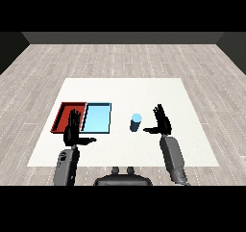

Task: Pick the blue can and put it in the blue box

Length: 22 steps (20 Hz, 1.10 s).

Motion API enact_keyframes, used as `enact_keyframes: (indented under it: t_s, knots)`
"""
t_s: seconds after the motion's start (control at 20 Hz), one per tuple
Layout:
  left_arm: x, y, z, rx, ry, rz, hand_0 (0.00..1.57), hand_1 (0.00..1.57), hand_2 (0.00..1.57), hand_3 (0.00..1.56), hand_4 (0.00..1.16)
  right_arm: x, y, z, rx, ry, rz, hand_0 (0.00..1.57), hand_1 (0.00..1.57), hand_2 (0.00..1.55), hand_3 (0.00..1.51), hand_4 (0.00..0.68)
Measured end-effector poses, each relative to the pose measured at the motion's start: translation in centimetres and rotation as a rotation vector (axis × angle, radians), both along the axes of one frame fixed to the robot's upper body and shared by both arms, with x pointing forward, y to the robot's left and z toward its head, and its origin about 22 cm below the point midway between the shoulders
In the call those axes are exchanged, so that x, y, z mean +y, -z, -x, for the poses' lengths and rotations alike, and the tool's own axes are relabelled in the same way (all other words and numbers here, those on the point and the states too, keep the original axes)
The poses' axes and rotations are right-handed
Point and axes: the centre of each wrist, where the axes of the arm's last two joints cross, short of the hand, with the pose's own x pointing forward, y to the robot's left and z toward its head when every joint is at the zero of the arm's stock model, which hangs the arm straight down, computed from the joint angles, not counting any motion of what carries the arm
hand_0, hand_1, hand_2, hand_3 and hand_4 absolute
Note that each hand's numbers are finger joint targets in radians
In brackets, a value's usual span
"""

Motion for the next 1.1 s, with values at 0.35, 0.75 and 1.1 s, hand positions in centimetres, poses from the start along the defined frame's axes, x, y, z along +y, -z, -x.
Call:
enact_keyframes:
  t_s: [0.35, 0.75, 1.1]
  knots:
    - [-0.2, 1.1, -0.5, -0.008, 0.002, 0.017, 0.00, 0.00, 0.00, 0.00, 0.00, 2.0, 2.1, -0.7, 0.037, 0.005, -0.006, 0.00, 0.00, 0.00, 0.00, 0.000]
    - [-0.4, 0.9, -0.8, -0.013, -0.004, 0.011, 0.00, 0.00, 0.00, 0.00, 0.00, 3.3, 3.4, -0.1, 0.068, -0.017, -0.017, 0.00, 0.00, 0.00, 0.00, 0.000]
    - [-0.2, 0.4, -0.8, -0.018, -0.012, 0.006, 0.00, 0.00, 0.00, 0.00, 0.00, 4.3, 4.3, -1.3, 0.080, -0.035, -0.027, 0.00, 0.00, 0.00, 0.00, 0.000]
